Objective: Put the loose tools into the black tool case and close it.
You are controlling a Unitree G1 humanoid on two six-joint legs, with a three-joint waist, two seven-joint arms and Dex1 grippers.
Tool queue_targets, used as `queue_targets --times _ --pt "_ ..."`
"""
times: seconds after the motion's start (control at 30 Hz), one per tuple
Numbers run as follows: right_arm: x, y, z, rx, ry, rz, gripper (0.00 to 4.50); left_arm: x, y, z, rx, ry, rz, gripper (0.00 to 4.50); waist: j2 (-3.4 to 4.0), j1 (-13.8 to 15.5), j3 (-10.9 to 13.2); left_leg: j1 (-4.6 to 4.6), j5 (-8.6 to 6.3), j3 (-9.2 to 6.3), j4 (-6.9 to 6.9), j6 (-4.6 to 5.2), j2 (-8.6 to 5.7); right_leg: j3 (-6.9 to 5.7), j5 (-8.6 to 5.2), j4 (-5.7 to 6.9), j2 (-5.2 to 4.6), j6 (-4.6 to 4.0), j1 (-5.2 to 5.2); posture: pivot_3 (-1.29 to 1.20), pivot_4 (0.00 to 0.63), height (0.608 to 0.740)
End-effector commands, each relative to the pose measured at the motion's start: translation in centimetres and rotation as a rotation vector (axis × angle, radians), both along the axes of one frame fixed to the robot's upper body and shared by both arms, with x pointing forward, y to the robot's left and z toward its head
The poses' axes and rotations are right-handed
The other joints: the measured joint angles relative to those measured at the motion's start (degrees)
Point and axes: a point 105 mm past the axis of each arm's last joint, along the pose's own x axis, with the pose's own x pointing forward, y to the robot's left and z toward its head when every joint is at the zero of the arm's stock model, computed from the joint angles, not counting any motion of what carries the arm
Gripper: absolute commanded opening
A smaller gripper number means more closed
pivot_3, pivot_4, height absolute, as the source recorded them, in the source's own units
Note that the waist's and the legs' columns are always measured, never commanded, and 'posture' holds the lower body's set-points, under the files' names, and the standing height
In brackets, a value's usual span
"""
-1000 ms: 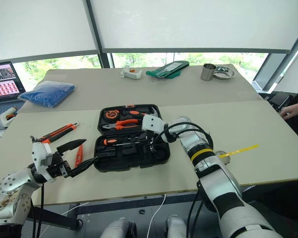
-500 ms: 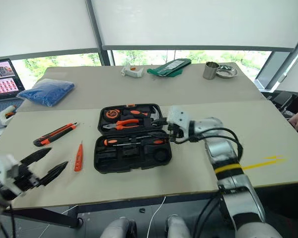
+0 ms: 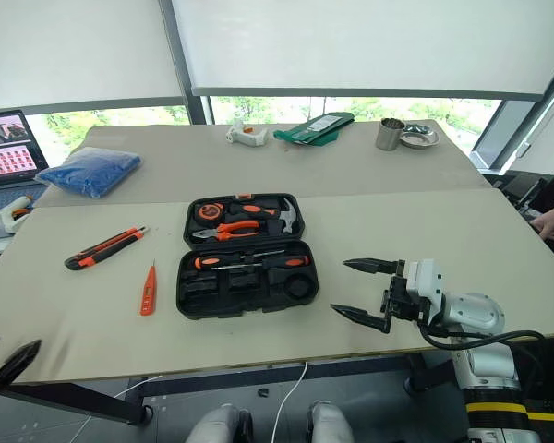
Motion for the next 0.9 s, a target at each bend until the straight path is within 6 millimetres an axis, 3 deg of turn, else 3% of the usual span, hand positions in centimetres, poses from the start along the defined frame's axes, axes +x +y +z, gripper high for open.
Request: queue_targets --times 0.03,0.13,0.37,0.7,0.8,0.9 --pt "-0.8 1.4 2.6 0.042 -0.059 0.099 4.46 2.8 -4.6 1.8 -0.036 -0.003 -0.066 4.50 0.00 0.06 0.00 0.05 0.00 0.02 0.00 0.00 -0.02 0.00 0.00 0.06 -0.01 0.00 0.00 0.00 0.150 0.740" --pt "-1.0 2.4 3.9 0.056 -0.055 0.164 4.46 4.6 -7.9 2.5 -0.065 -0.008 -0.089 4.50 0.01 0.13 0.00 0.28 0.00 0.11 0.01 0.00 -0.04 0.08 0.01 0.27 -0.02 -0.02 0.06 0.00 0.150 0.740" --pt "-1.1 4.2 5.5 0.047 -0.067 0.278 4.46 6.9 -11.2 0.9 -0.012 0.041 0.023 4.50 -0.10 0.14 -0.03 0.65 0.11 0.24 -0.01 0.06 -0.24 0.53 0.45 0.64 0.24 -0.31 0.14 0.00 0.150 0.740" --pt "-0.7 4.9 6.6 0.042 -0.074 0.301 4.46 8.5 -11.9 -2.1 0.053 0.093 0.155 4.50 -0.13 1.32 -0.03 0.69 0.03 0.25 0.01 0.06 -0.25 0.59 0.24 0.68 0.47 -0.47 0.12 0.00 0.150 0.740" --pt "-0.6 4.9 6.8 0.041 -0.077 0.301 4.50 8.3 -11.8 -3.0 0.055 0.124 0.168 3.72 -0.13 1.33 -0.03 0.90 0.03 0.26 0.03 0.06 -0.23 0.71 0.24 0.81 0.46 -0.47 0.23 0.00 0.150 0.740" --pt "-0.6 4.9 6.9 0.037 -0.081 0.304 4.50 8.1 -11.6 -3.5 0.075 0.139 0.173 2.65 -0.13 1.29 -0.03 1.01 -0.12 0.26 0.04 -0.21 -0.25 0.81 0.23 0.99 0.46 -0.48 0.21 0.00 0.150 0.740"
